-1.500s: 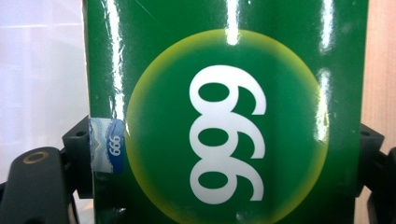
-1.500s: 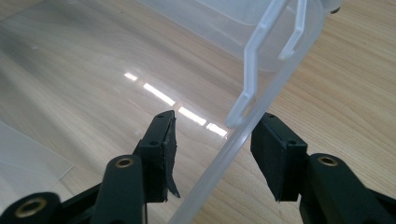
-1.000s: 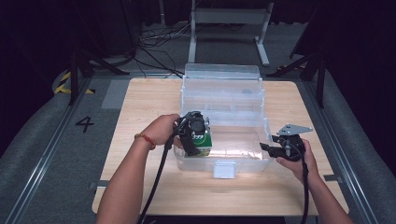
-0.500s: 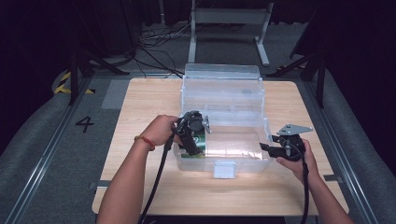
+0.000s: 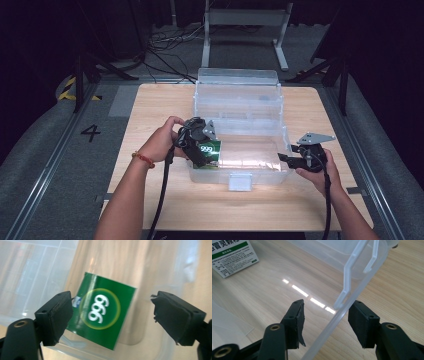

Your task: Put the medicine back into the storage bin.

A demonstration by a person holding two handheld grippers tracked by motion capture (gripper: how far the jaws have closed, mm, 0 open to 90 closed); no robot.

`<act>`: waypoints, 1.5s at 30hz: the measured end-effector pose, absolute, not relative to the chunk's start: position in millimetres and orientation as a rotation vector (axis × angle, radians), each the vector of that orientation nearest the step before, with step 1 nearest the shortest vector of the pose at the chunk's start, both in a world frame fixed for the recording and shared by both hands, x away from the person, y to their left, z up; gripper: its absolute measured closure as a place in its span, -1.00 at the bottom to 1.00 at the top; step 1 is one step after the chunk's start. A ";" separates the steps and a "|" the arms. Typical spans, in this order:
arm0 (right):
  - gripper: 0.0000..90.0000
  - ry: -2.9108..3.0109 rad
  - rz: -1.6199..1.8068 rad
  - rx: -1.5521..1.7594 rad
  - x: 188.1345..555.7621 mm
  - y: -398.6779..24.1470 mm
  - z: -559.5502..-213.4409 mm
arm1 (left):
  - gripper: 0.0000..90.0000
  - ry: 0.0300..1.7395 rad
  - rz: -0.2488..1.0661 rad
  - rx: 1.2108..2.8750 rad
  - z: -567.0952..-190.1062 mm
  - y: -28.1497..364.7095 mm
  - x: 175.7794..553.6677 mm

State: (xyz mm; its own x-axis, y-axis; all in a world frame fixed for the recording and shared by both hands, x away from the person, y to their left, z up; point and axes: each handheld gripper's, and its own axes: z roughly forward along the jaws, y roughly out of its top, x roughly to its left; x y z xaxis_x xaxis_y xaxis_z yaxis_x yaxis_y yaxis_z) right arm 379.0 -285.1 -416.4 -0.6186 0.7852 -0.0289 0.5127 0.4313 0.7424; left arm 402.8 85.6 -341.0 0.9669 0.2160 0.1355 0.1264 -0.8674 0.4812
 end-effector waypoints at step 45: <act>0.07 2.348 1.179 0.827 495.2 -261.2 -314.2 | 0.19 0.409 0.240 2.462 -404.5 112.9 354.2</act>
